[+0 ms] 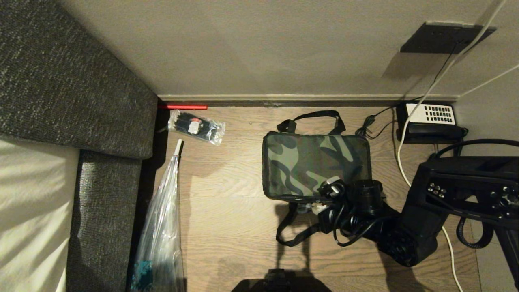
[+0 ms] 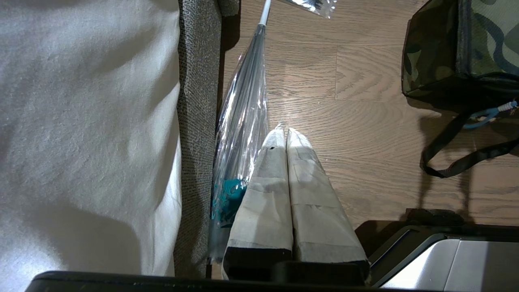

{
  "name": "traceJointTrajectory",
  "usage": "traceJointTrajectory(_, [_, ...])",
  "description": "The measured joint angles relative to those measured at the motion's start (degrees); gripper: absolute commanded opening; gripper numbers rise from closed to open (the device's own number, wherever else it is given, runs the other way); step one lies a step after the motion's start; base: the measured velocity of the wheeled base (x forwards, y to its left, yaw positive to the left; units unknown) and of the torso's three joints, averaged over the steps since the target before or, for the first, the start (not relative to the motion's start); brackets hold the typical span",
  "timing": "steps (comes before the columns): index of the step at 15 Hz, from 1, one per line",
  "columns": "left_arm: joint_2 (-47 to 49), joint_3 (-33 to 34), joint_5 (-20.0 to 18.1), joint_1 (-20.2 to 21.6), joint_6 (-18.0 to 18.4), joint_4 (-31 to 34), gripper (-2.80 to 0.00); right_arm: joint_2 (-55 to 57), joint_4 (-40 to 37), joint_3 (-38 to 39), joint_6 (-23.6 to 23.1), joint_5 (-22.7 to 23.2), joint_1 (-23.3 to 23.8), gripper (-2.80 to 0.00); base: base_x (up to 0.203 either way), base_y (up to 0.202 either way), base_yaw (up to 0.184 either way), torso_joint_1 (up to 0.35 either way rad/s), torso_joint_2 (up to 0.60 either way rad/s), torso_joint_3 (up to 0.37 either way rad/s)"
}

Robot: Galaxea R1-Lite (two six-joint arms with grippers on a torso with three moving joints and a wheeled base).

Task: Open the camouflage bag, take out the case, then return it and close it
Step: Open the top of the storage box

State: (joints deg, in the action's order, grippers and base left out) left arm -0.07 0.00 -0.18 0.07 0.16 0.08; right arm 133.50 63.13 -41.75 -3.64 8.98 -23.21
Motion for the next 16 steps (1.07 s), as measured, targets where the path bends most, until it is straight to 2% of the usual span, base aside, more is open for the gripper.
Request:
traceJointTrajectory(6, [0.0, 0.0, 0.0, 0.0, 0.0, 0.0, -2.80, 0.5, 2.4, 0.5, -0.1, -0.1, -0.2, -2.80, 0.000, 0.000, 0.000, 0.000, 0.00, 0.000])
traceJointTrajectory(16, [0.0, 0.0, 0.0, 0.0, 0.0, 0.0, -2.80, -7.1, 1.5, 10.8, -5.1, -0.1, 2.3, -2.80, 0.000, 0.000, 0.000, 0.000, 0.00, 0.000])
